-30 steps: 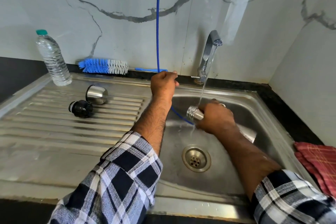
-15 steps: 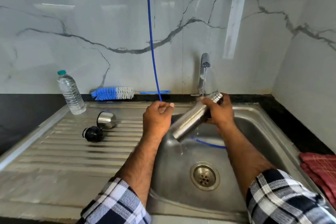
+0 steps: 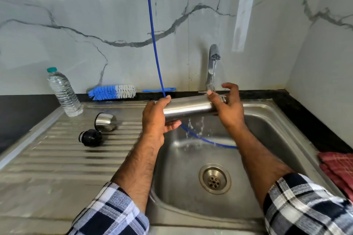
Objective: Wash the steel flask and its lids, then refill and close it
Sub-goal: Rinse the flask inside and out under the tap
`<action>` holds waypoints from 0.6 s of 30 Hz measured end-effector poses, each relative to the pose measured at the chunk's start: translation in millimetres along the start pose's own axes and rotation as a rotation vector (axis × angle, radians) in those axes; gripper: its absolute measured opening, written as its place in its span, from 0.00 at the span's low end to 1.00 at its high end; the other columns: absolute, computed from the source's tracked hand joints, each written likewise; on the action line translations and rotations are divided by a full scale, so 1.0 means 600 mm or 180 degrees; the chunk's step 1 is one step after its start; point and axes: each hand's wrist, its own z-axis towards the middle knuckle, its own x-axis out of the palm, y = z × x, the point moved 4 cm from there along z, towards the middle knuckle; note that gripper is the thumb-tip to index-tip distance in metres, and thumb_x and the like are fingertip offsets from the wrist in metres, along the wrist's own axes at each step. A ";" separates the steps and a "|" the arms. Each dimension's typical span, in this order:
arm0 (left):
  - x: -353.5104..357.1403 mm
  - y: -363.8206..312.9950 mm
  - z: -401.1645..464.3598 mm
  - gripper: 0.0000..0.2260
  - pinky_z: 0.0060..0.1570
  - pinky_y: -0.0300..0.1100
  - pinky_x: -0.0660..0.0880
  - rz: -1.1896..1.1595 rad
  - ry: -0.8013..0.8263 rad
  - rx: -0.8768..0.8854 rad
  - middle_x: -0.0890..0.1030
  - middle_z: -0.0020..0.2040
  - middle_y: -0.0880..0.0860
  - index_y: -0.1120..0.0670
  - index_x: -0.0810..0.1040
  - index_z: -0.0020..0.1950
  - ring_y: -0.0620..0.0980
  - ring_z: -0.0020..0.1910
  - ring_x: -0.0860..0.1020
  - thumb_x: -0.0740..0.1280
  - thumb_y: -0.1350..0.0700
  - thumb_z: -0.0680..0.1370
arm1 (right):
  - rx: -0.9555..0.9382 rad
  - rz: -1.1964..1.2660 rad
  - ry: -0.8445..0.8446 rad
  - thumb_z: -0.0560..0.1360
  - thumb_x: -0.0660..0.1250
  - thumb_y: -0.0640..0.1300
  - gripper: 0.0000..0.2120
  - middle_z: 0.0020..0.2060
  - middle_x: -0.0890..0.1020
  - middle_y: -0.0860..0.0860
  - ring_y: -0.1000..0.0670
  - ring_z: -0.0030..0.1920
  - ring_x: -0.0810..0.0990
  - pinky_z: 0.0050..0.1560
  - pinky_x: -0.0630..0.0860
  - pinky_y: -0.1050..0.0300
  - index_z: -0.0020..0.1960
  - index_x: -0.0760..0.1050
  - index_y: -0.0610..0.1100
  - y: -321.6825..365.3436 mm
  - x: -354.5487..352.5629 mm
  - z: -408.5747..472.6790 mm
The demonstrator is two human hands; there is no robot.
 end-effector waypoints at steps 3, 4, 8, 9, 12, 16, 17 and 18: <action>-0.003 -0.007 -0.006 0.15 0.32 0.47 0.83 0.0102 0.0003 0.0030 0.83 0.54 0.59 0.53 0.82 0.58 0.57 0.44 0.86 0.74 0.46 0.77 | -0.0561 -0.0540 0.0194 0.81 0.70 0.61 0.18 0.31 0.80 0.57 0.53 0.35 0.79 0.39 0.75 0.56 0.39 0.80 0.49 0.015 -0.008 0.002; -0.003 -0.010 -0.007 0.13 0.31 0.47 0.83 0.0158 -0.0026 0.0160 0.83 0.52 0.58 0.54 0.82 0.56 0.56 0.43 0.85 0.74 0.47 0.77 | -0.0372 -0.0651 0.0163 0.82 0.69 0.59 0.21 0.29 0.79 0.56 0.52 0.32 0.77 0.37 0.73 0.56 0.37 0.79 0.46 0.015 -0.007 0.007; 0.002 -0.028 -0.017 0.09 0.28 0.49 0.81 0.0305 0.0009 0.1188 0.81 0.46 0.55 0.51 0.82 0.47 0.54 0.44 0.84 0.77 0.49 0.73 | 0.1842 -0.0193 0.0629 0.83 0.63 0.53 0.16 0.47 0.87 0.38 0.45 0.29 0.83 0.21 0.69 0.59 0.56 0.80 0.41 -0.011 0.005 0.002; 0.005 -0.030 -0.020 0.10 0.27 0.49 0.81 0.0378 0.0022 0.1361 0.81 0.45 0.55 0.50 0.82 0.46 0.53 0.43 0.84 0.77 0.48 0.71 | 0.2116 0.0074 0.0803 0.83 0.62 0.52 0.16 0.48 0.86 0.37 0.47 0.25 0.81 0.18 0.66 0.61 0.59 0.79 0.41 -0.013 0.006 -0.004; 0.013 -0.026 -0.025 0.11 0.27 0.49 0.80 0.0405 -0.0147 0.1431 0.83 0.46 0.57 0.50 0.82 0.46 0.56 0.43 0.85 0.76 0.46 0.70 | 0.2046 0.0416 0.0658 0.84 0.60 0.51 0.15 0.46 0.83 0.38 0.51 0.24 0.76 0.19 0.66 0.61 0.58 0.80 0.43 -0.016 0.003 -0.003; 0.001 -0.016 -0.012 0.11 0.29 0.47 0.80 -0.0275 -0.0491 0.0620 0.84 0.52 0.60 0.52 0.84 0.50 0.62 0.49 0.86 0.75 0.47 0.73 | -0.0036 -0.0054 -0.0128 0.86 0.57 0.58 0.19 0.44 0.83 0.47 0.49 0.43 0.81 0.46 0.77 0.53 0.52 0.81 0.48 0.011 0.009 0.019; -0.006 -0.017 -0.011 0.11 0.27 0.45 0.79 -0.0415 -0.0532 0.0402 0.84 0.51 0.60 0.53 0.84 0.52 0.61 0.46 0.86 0.74 0.47 0.75 | -0.0424 -0.0031 -0.0069 0.87 0.56 0.59 0.21 0.43 0.82 0.47 0.50 0.44 0.80 0.47 0.77 0.53 0.53 0.80 0.46 0.014 0.013 0.015; -0.013 -0.019 -0.010 0.12 0.26 0.44 0.78 -0.0468 -0.0573 0.0264 0.84 0.51 0.59 0.53 0.84 0.53 0.60 0.43 0.86 0.74 0.47 0.75 | -0.0689 -0.0095 0.0012 0.87 0.55 0.58 0.22 0.40 0.81 0.45 0.51 0.42 0.79 0.45 0.77 0.52 0.52 0.79 0.44 0.017 0.017 0.009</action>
